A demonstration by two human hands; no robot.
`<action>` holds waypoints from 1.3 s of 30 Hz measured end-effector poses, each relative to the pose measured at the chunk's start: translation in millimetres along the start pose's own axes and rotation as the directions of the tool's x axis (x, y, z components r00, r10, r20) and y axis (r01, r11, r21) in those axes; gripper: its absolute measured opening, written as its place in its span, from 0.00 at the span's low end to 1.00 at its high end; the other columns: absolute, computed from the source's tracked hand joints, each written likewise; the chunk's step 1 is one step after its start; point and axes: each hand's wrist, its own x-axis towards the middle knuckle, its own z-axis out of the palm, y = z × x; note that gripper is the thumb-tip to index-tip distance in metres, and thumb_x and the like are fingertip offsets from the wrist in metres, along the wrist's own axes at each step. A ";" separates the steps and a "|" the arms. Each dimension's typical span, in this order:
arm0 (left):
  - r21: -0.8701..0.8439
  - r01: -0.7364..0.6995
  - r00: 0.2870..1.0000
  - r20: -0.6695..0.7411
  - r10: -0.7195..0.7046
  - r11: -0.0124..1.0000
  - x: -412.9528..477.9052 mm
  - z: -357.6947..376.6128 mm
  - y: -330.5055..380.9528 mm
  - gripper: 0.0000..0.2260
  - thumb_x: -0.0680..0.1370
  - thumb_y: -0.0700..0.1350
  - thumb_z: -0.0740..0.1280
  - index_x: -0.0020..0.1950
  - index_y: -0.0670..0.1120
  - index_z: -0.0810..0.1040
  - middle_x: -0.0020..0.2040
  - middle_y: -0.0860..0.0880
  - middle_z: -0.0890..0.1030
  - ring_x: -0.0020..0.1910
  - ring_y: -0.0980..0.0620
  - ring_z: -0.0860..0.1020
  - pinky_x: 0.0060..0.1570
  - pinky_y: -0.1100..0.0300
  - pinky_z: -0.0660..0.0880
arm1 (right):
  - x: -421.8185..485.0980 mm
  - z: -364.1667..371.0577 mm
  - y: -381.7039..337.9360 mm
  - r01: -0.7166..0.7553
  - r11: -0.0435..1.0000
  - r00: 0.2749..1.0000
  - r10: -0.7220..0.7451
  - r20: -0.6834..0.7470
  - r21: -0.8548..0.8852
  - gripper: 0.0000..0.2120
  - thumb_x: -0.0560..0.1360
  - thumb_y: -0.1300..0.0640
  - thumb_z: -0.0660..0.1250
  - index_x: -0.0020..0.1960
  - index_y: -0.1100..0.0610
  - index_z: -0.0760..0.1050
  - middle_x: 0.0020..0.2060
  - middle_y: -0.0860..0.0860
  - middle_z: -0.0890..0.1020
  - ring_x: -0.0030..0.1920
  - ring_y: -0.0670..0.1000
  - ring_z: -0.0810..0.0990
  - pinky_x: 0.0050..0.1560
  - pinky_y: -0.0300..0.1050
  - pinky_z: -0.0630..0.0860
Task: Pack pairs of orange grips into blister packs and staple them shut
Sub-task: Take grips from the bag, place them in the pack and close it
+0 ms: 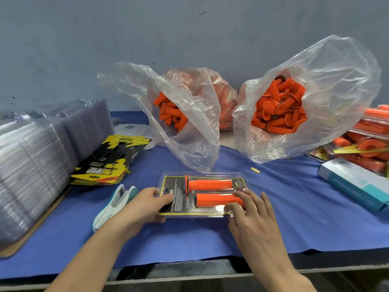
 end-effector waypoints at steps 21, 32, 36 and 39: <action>-0.310 0.186 0.954 0.284 -0.096 0.932 -19.8 21.7 3.1 0.05 0.80 0.38 0.67 0.52 0.39 0.81 0.46 0.44 0.85 0.38 0.54 0.82 0.35 0.64 0.79 | 0.5 -4.7 20.4 0.144 0.990 0.989 -0.144 0.038 -0.010 0.19 0.64 0.66 0.77 0.50 0.50 0.79 0.44 0.47 0.78 0.43 0.55 0.77 0.43 0.49 0.76; -0.264 0.092 0.969 0.247 -0.025 0.960 -28.9 36.2 -0.1 0.09 0.81 0.39 0.65 0.58 0.37 0.80 0.52 0.43 0.85 0.41 0.56 0.82 0.38 0.66 0.78 | 4.9 7.1 3.5 0.292 0.956 0.956 -0.292 0.019 0.024 0.17 0.70 0.62 0.70 0.57 0.49 0.77 0.49 0.48 0.76 0.44 0.54 0.74 0.44 0.49 0.71; -0.266 0.092 0.957 0.289 -0.011 0.960 -32.8 39.6 -2.4 0.09 0.80 0.41 0.66 0.57 0.40 0.81 0.53 0.42 0.85 0.45 0.54 0.83 0.39 0.65 0.78 | 4.7 5.6 -6.0 0.316 0.948 0.947 -0.317 0.050 0.019 0.14 0.71 0.60 0.68 0.55 0.49 0.77 0.48 0.48 0.76 0.45 0.54 0.75 0.45 0.48 0.72; -0.232 0.091 0.951 0.310 -0.015 0.968 -36.5 45.3 -3.0 0.07 0.80 0.42 0.67 0.53 0.40 0.83 0.48 0.41 0.85 0.43 0.51 0.84 0.37 0.64 0.78 | 5.1 3.7 -10.0 0.320 0.947 0.944 -0.321 0.071 0.024 0.12 0.70 0.61 0.70 0.51 0.50 0.77 0.46 0.49 0.75 0.44 0.55 0.75 0.43 0.48 0.72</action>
